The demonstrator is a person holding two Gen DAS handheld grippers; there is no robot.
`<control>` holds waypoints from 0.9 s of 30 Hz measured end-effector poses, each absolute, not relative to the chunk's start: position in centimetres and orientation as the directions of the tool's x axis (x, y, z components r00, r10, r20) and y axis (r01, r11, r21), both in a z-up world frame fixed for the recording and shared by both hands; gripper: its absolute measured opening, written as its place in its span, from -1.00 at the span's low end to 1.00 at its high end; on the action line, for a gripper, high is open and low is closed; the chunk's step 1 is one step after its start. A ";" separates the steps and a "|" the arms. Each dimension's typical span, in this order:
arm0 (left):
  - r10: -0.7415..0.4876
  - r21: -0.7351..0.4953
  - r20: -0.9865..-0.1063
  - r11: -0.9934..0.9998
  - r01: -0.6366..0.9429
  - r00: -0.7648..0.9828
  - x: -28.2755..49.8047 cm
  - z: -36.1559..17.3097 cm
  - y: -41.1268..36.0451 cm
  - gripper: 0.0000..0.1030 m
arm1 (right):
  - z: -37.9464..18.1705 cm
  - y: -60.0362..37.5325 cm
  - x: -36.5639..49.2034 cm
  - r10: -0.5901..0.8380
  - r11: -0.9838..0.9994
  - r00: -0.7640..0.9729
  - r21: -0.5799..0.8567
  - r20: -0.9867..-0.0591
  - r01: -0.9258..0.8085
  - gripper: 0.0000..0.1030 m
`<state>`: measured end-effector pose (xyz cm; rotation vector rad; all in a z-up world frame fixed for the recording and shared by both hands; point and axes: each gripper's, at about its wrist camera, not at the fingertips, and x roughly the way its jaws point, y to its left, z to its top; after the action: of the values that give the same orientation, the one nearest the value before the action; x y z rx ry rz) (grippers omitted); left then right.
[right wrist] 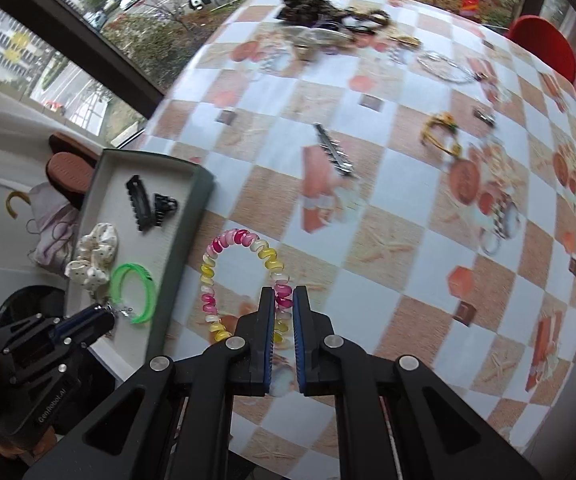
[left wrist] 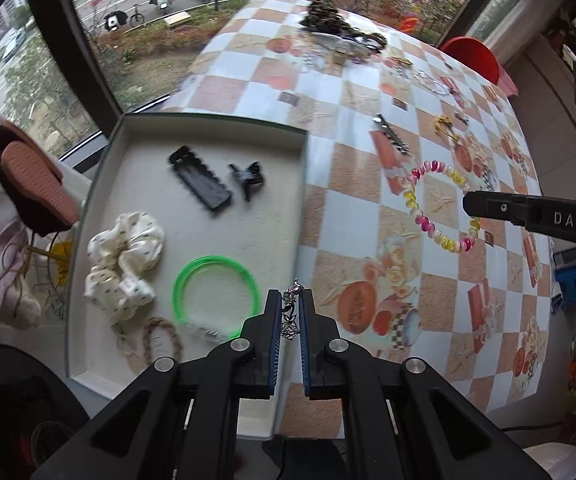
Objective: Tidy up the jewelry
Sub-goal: 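Carry the silver charm and pink-yellow beaded bracelet over the tray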
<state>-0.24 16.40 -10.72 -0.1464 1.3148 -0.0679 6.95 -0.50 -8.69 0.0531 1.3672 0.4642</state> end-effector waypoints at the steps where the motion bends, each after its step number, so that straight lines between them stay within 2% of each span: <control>1: -0.128 -0.144 -0.959 0.989 -0.045 0.254 -0.5 -10.8 17.0 -0.76 | -8.6 0.3 7.0 0.353 0.904 0.124 0.303 -0.928 -0.302 -0.82; 12: -0.067 -0.114 -0.973 0.972 -0.206 0.221 -3.3 -13.3 24.1 -0.76 | -8.9 10.3 7.4 0.370 0.840 0.061 0.306 -0.927 -0.447 -0.82; 27: 0.003 -0.040 -0.990 0.955 -0.294 0.144 -3.5 -18.3 27.7 -0.76 | -12.9 18.0 8.4 0.349 0.820 -0.048 0.330 -0.936 -0.468 -0.82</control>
<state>-3.51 27.67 -18.31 -0.2461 1.4139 0.2173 8.40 18.04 -12.94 -0.1009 1.4771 0.6643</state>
